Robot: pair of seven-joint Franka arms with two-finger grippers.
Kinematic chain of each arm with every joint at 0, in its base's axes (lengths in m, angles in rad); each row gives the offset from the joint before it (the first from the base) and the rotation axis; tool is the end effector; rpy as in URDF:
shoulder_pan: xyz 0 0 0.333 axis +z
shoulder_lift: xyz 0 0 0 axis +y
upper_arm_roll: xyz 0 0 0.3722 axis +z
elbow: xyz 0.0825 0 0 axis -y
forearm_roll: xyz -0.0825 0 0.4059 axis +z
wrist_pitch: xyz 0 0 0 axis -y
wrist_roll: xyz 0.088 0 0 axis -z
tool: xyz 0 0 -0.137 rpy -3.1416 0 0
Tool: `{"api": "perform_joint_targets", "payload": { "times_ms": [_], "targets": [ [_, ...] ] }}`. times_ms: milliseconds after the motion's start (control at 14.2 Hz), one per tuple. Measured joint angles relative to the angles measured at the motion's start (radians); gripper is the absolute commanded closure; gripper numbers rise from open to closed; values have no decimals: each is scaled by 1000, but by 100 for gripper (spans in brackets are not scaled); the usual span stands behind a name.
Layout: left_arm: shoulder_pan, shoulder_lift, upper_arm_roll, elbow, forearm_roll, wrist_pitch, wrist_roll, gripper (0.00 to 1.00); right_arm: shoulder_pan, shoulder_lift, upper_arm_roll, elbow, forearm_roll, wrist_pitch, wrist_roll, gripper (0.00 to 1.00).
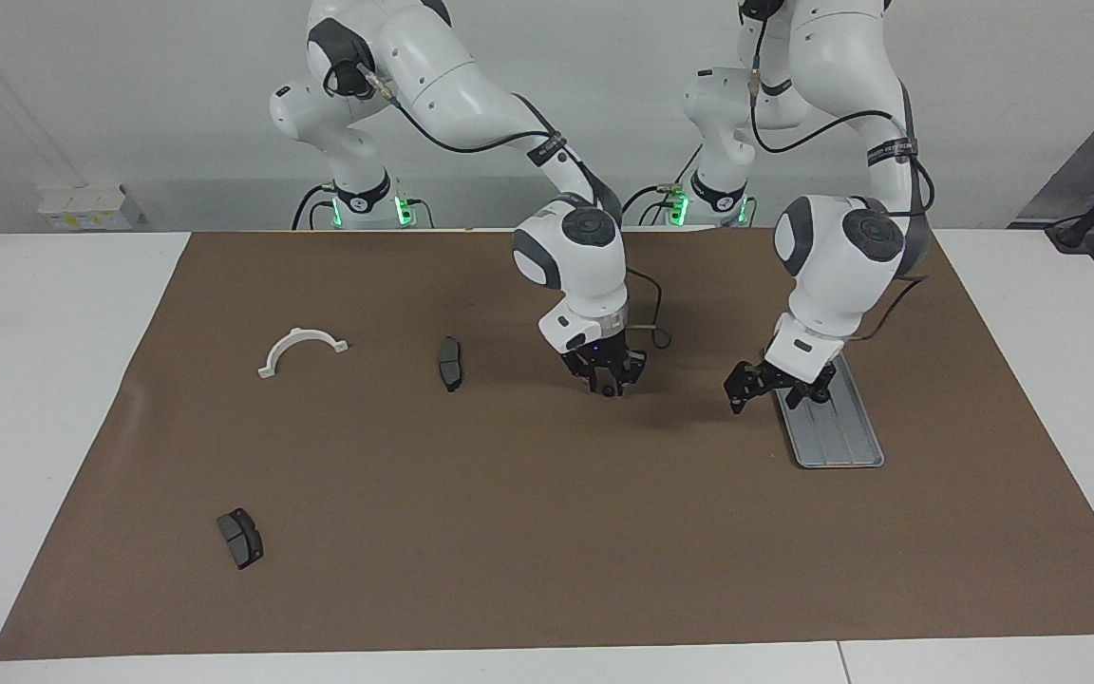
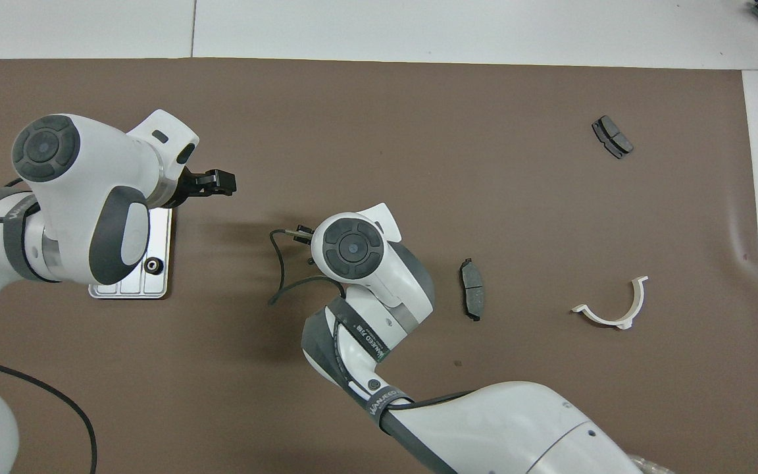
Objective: Pick bearing gear from pile to tray
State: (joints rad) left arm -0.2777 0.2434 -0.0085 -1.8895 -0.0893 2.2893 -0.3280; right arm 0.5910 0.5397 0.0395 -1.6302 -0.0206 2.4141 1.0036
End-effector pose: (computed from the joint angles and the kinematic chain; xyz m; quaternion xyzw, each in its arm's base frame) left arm 0.6374 -0.1915 0.4064 0.9951 0.0477 0.0632 0.0587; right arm 0.6186 0.4454 0.3377 -0.9758 0.1814 -0.0821 0.0903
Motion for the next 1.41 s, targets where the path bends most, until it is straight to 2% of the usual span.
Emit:
{"api": "perform_joint_targets", "payload": {
  "times_ms": [211, 423, 845, 1056, 1408],
  "targets": [
    [-124, 29, 0, 3, 2, 28, -132, 9, -113, -131, 0, -81, 0, -26, -100, 0],
    [-225, 85, 0, 4, 35, 59, -207, 13, -213, -272, 0, -152, 0, -142, -224, 0],
    [-301, 106, 2, -33, 47, 55, -217, 31, -393, -466, 0, -154, 0, -359, -490, 0],
    [-314, 106, 3, -58, 48, 49, -218, 43, -457, -513, -1, -101, 0, -487, -619, 0],
    [-320, 105, 5, -69, 49, 48, -218, 59, -536, -506, -1, 37, 0, -693, -812, 0]
  ]
}}
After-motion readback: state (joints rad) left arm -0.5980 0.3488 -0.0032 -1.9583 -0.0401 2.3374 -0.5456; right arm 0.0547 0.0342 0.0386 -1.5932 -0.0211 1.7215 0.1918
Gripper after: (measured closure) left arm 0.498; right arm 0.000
